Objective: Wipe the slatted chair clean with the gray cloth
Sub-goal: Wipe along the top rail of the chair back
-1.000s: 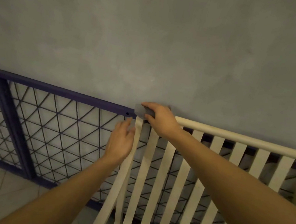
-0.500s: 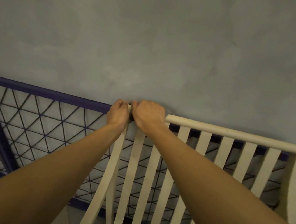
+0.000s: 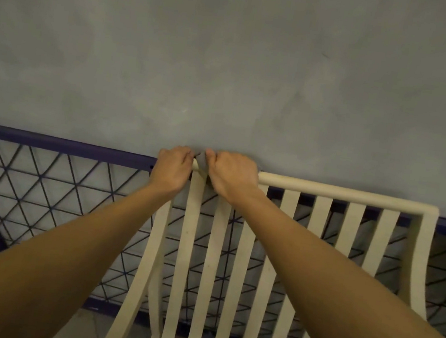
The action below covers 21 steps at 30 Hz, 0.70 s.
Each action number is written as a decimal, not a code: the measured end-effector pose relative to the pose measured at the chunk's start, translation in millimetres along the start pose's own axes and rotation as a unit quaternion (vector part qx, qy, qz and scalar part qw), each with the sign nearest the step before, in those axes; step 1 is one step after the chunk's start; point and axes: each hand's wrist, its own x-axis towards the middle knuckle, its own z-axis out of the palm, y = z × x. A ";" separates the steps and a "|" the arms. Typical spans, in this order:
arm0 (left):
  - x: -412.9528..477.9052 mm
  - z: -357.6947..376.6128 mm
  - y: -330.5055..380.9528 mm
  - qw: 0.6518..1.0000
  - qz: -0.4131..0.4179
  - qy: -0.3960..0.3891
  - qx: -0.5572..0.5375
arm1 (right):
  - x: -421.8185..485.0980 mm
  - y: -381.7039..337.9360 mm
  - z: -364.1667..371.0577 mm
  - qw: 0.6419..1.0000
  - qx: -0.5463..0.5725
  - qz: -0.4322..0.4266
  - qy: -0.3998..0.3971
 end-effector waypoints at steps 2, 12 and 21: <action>-3.5 3.5 1.0 0.999 0.007 0.012 0.041 | 4.9 1.7 -4.8 0.999 -0.016 -0.007 -0.033; -6.0 -4.0 10.3 1.000 -0.022 -0.018 0.009 | -37.0 21.5 21.5 0.994 0.064 -0.028 0.082; -0.9 -1.6 13.3 0.979 -0.151 -0.013 -0.135 | 8.1 -1.9 -4.6 0.997 -0.032 0.043 -0.059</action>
